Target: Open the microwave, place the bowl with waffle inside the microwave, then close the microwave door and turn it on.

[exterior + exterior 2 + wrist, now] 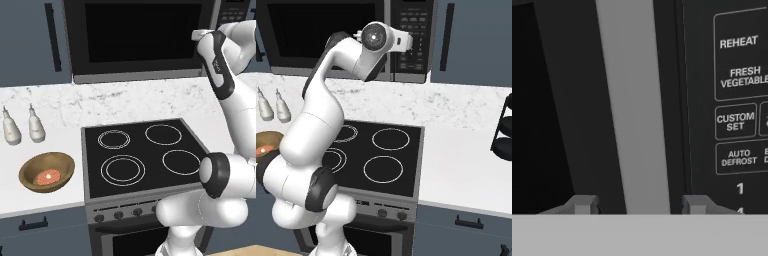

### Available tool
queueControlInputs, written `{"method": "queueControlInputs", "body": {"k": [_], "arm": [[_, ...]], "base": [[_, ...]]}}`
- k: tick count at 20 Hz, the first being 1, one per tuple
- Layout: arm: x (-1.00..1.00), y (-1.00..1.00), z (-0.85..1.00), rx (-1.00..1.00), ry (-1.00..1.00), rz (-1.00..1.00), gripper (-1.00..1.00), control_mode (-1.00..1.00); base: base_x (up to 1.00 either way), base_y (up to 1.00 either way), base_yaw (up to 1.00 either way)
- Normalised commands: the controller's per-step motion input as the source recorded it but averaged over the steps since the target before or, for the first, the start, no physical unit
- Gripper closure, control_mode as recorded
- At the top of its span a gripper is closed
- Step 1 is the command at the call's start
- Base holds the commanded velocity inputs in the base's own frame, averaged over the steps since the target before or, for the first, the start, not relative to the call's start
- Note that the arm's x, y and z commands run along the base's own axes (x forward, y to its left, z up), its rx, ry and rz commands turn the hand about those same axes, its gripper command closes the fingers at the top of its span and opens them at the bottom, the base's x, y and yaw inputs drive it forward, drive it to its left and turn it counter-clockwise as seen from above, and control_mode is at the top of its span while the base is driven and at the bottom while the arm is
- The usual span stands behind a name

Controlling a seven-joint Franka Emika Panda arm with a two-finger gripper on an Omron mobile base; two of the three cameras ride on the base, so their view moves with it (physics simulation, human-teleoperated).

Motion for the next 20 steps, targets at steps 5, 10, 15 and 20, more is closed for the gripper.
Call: {"method": "queueControlInputs", "body": {"k": [5, 10, 15, 20], "arm": [[0.00, 0.00, 0.00, 0.00, 0.00, 0.00, 1.00, -1.00], [-0.16, 0.00, 0.00, 0.00, 0.00, 0.00, 1.00, -1.00], [-0.99, 0.03, 0.00, -0.01, 0.00, 0.00, 1.00, -1.00], [-1.00, 0.04, 0.00, -0.04, 0.00, 0.00, 1.00, -1.00]], "base": [[0.00, 0.00, 0.00], [0.00, 0.00, 0.00], [0.00, 0.00, 0.00], [0.00, 0.00, 0.00]]}}
